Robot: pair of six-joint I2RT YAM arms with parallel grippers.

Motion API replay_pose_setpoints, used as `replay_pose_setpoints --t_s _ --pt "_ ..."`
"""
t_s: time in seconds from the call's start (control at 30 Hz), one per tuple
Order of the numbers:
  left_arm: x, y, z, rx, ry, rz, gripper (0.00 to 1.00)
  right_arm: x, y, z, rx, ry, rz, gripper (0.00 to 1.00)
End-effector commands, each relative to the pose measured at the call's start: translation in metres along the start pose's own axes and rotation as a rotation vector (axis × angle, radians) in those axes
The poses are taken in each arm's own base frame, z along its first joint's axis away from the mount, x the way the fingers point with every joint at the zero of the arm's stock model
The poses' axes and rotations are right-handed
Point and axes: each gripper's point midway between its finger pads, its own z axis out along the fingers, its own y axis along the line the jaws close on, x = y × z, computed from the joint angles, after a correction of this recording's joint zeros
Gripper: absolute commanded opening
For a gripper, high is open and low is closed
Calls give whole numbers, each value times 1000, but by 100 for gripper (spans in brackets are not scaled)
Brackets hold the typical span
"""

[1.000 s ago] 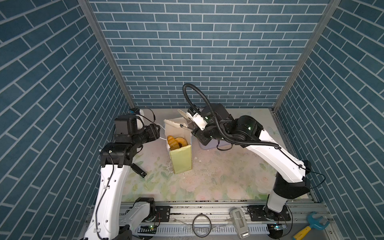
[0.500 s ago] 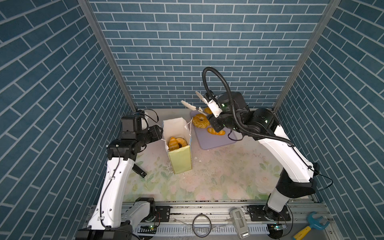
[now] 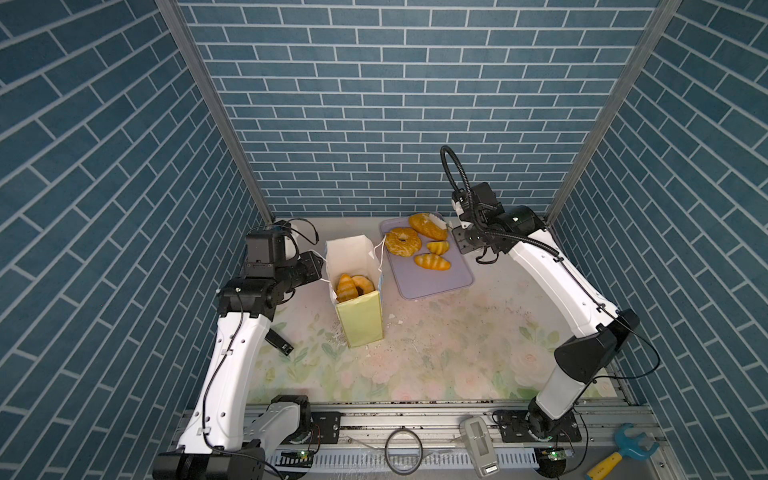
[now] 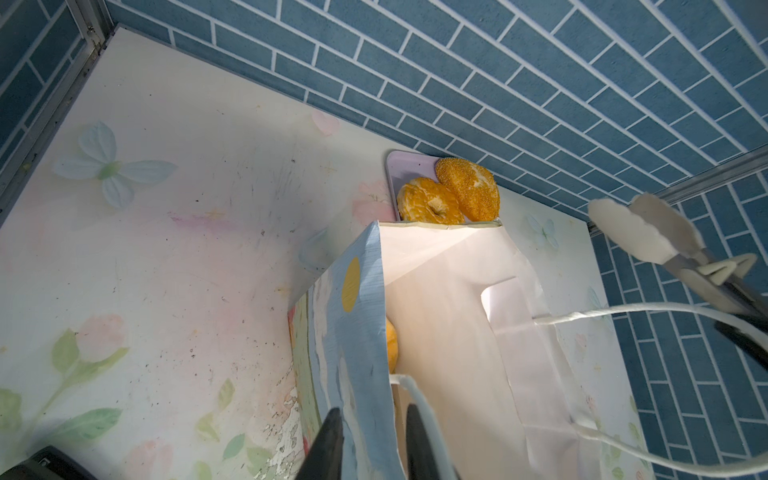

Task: Place the fake bread into the paper bag
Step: 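Move the open tongs back to the tray toward the striped bun, then close the tongs on the yellow wedge bun and lift it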

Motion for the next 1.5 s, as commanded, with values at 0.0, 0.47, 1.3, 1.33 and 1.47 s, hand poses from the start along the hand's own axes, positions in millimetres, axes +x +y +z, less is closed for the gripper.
replay_pose_setpoints --t_s 0.0,0.47,1.3,1.33,1.47 --pt "2 4 7 -10 11 6 27 3 8 35 -16 45 90 48" --pt "6 12 16 -43 32 2 25 14 27 127 -66 200 70 53" --pt "2 3 6 -10 11 5 25 25 15 98 -59 173 43 27" --pt "2 3 5 -8 7 6 25 24 14 91 -62 157 44 27" --pt "4 1 5 3 11 -5 25 23 18 61 -99 111 53 27"
